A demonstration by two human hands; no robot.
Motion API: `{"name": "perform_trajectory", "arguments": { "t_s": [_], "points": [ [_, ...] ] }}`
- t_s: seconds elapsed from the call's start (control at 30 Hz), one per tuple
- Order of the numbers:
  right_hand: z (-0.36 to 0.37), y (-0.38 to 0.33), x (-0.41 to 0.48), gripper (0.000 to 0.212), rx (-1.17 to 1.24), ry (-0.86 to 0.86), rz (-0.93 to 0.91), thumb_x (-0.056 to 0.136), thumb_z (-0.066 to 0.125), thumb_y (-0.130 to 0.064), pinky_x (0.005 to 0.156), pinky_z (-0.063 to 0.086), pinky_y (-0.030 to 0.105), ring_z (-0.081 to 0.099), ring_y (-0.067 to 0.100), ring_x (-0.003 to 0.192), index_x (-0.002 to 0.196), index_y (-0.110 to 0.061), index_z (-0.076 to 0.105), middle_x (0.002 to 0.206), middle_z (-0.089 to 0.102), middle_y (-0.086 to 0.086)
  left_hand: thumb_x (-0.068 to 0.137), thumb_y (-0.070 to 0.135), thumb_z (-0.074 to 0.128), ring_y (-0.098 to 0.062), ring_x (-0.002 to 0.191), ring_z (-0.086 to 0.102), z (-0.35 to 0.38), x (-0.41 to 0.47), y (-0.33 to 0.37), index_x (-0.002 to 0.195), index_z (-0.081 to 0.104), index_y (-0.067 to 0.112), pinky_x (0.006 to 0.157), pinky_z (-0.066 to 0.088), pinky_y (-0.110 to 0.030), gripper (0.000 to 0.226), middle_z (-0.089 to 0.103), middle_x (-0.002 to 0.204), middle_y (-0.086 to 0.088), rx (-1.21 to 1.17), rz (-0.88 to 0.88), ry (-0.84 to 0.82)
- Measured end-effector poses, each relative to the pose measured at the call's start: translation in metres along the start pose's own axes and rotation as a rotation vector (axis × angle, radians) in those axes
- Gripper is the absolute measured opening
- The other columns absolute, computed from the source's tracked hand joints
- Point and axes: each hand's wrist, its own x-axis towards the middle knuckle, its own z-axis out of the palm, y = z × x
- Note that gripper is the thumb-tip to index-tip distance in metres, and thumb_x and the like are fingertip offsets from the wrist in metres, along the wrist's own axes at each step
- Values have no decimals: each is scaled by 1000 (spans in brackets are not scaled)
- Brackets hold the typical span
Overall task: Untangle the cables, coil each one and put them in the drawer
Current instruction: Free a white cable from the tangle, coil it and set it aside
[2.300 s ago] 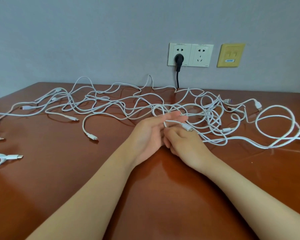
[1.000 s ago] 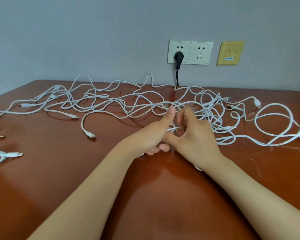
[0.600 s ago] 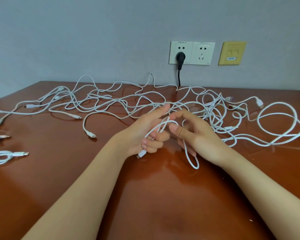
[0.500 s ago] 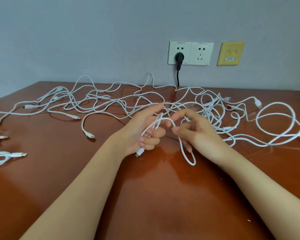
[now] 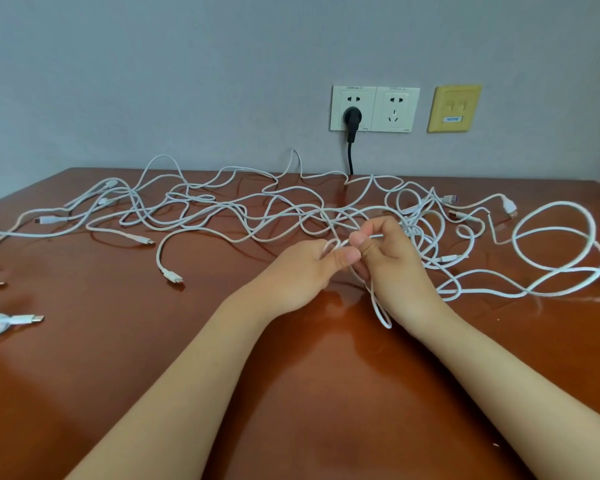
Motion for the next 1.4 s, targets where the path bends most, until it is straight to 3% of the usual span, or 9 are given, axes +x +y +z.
{"name": "perform_trajectory", "arguments": {
  "t_s": [0.3, 0.43, 0.6, 0.67, 0.8, 0.9, 1.0, 1.17, 1.4],
  "points": [
    [1, -1, -1, 24, -45, 22, -173, 96, 48, -13, 48, 27, 12, 40, 1, 42, 81, -30, 57, 46, 50, -15, 92, 48, 42, -3, 41, 36, 0, 1, -1, 61, 41, 19, 51, 27, -24, 42, 39, 51, 7, 63, 15, -42],
    [2, -7, -4, 24, 15, -78, -141, 96, 45, -6, 52, 35, 7, 48, -3, 46, 81, -18, 60, 51, 55, -14, 71, 66, 33, -4, 31, 18, -1, -2, 3, 69, 39, 16, 36, 14, -14, 50, 26, 47, 6, -322, -103, -158],
    [3, -5, -4, 16, 107, -57, 26, 93, 53, -17, 62, 48, 31, 55, 15, 57, 77, -19, 55, 48, 58, -5, 85, 66, 16, -1, 31, 13, -1, -4, 5, 65, 35, 17, 33, 8, -12, 56, 23, 43, 9, -674, -232, -366],
    [3, -5, -3, 16, 137, -37, 61, 92, 55, -17, 57, 46, 27, 54, 12, 53, 76, -18, 54, 48, 57, -6, 88, 60, 21, 0, 31, 13, -2, -5, 7, 66, 36, 17, 33, 7, -13, 51, 22, 44, 10, -724, -228, -386],
    [2, -10, -3, 16, 93, -51, 43, 93, 52, -13, 48, 38, 17, 47, 3, 45, 80, -21, 51, 47, 56, -11, 99, 42, 29, -2, 29, 16, -1, -2, 6, 69, 41, 17, 29, 13, -12, 40, 24, 43, 8, -822, -222, -197],
    [2, -11, -6, 23, -21, -136, 43, 87, 54, -2, 51, 36, 22, 43, 10, 46, 89, -25, 48, 47, 55, -7, 101, 39, 30, -6, 27, 34, -4, 3, 3, 73, 44, 13, 31, 27, -12, 40, 37, 37, 5, -877, -270, 17],
    [5, -13, -11, 26, -55, -220, 52, 82, 63, -11, 58, 38, 27, 46, 12, 52, 97, -26, 48, 57, 59, -1, 101, 37, 32, -10, 29, 49, -6, 4, -1, 74, 44, 10, 33, 37, -13, 41, 47, 35, 1, -723, -288, 131],
    [9, -15, -17, 26, -258, -248, -33, 83, 63, -13, 53, 36, 12, 49, 1, 47, 94, -27, 44, 59, 62, -6, 102, 39, 29, -14, 32, 51, -5, 6, -7, 81, 48, 7, 34, 36, -14, 42, 52, 37, -2, -423, -277, 161],
    [13, -7, -17, 21, -474, -267, -175, 91, 51, -14, 71, 46, 40, 54, 19, 63, 88, -29, 35, 66, 61, -1, 101, 29, 37, -10, 41, 61, -4, 7, -7, 76, 57, 7, 45, 53, -19, 39, 62, 45, -1, -662, -302, 228]
  ]
}}
